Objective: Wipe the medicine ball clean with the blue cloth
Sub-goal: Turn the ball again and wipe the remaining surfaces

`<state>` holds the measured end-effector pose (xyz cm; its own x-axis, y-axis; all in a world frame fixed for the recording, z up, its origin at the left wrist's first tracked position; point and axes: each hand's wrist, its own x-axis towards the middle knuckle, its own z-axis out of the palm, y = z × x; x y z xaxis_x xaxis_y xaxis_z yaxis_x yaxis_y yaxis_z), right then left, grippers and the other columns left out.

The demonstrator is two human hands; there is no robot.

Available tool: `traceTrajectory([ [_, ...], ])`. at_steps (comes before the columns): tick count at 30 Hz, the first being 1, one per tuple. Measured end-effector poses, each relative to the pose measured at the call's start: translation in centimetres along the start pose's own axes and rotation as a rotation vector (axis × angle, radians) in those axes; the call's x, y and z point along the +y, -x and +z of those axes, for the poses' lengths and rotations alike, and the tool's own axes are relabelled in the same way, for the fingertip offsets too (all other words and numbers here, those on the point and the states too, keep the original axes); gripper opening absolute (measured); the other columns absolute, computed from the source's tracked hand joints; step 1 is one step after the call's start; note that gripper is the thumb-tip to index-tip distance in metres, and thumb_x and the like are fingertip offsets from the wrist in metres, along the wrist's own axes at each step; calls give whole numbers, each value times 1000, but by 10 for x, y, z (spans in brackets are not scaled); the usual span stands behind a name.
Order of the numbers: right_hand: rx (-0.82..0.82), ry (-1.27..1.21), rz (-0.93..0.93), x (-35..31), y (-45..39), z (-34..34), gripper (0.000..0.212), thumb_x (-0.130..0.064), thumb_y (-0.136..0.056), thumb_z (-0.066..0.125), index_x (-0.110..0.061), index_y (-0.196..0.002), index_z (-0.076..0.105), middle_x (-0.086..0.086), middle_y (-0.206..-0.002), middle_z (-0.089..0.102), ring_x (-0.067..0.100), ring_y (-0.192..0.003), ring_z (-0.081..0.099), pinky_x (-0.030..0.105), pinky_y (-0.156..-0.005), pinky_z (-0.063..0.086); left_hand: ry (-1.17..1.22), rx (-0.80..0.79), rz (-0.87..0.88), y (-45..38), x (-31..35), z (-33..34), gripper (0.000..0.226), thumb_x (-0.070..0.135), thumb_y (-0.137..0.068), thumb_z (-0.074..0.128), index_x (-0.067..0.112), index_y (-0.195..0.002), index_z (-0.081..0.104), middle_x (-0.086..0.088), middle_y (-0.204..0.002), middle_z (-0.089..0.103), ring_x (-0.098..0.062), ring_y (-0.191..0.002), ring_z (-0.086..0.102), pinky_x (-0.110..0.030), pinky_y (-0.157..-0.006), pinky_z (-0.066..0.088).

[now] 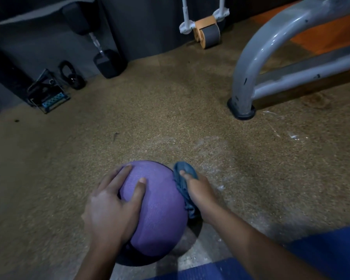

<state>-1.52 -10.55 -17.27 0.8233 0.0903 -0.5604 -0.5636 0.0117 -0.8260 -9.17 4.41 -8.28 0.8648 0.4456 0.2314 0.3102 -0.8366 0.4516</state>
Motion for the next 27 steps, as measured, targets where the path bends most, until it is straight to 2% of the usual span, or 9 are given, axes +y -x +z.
traceTrajectory([
  [3, 167, 203, -313, 10, 43, 5, 33, -56, -91, 51, -36, -115, 62, -11, -115, 59, 16, -106, 61, 38, -95, 49, 11, -14, 52, 0, -5, 0, 59, 72, -74, 41, 47, -123, 63, 27, -136, 53, -8, -126, 51, -33, -95, 38],
  [7, 118, 517, -655, -10, 79, 15, 58, -69, -80, 33, -42, -128, 52, -21, -122, 45, 7, -111, 52, 32, -97, 43, 64, -33, 116, -1, -15, -2, 56, 67, -73, 44, 46, -121, 65, 26, -133, 56, -5, -126, 52, -30, -95, 40],
  [10, 119, 474, -578, -27, 55, 15, 45, -65, -84, 45, -35, -114, 61, -16, -112, 55, 14, -104, 58, 37, -94, 46, 48, -19, 141, -2, -14, -2, 56, 68, -75, 45, 43, -121, 66, 28, -131, 56, -3, -125, 51, -28, -95, 38],
  [13, -23, 295, -256, -34, 7, 8, 21, -51, -87, 61, -30, -87, 66, -9, -93, 68, 18, -90, 66, 36, -88, 51, 41, -12, 137, -2, -11, 0, 55, 70, -75, 44, 45, -119, 66, 36, -125, 50, 2, -124, 47, -25, -95, 35],
  [16, -123, 133, -3, -33, -14, 1, 26, -42, -88, 65, -26, -108, 71, 0, -99, 74, 24, -92, 70, 41, -93, 54, 39, -30, 155, -2, -11, 0, 54, 70, -76, 44, 46, -120, 65, 36, -127, 50, 1, -128, 45, -27, -98, 36],
  [18, -63, 133, -60, -22, -7, 2, 26, -42, -92, 61, -27, -112, 68, -2, -99, 71, 23, -93, 68, 39, -92, 54, 53, -46, 158, -2, -14, 0, 53, 70, -77, 44, 47, -120, 65, 33, -131, 52, -3, -133, 44, -32, -104, 37],
  [21, 130, 278, -354, -8, 32, 6, 33, -53, -90, 54, -32, -112, 66, -7, -106, 62, 19, -98, 62, 41, -94, 50, 103, -64, 169, -4, -20, -3, 49, 68, -78, 47, 47, -119, 66, 31, -132, 55, -2, -131, 47, -36, -107, 40],
  [24, 82, 573, -628, -23, 65, 18, 46, -60, -87, 45, -38, -126, 56, -15, -120, 49, 13, -108, 53, 36, -95, 44, 159, -100, 212, -7, -28, -6, 46, 61, -79, 51, 45, -119, 65, 25, -131, 58, -4, -129, 50, -38, -108, 41],
  [27, 20, 750, -655, -56, 58, 33, 40, -59, -85, 48, -39, -118, 60, -12, -117, 53, 17, -105, 54, 36, -91, 43, 167, -105, 260, -9, -32, -5, 48, 57, -79, 53, 37, -122, 67, 20, -132, 60, -8, -130, 51, -39, -109, 40],
])
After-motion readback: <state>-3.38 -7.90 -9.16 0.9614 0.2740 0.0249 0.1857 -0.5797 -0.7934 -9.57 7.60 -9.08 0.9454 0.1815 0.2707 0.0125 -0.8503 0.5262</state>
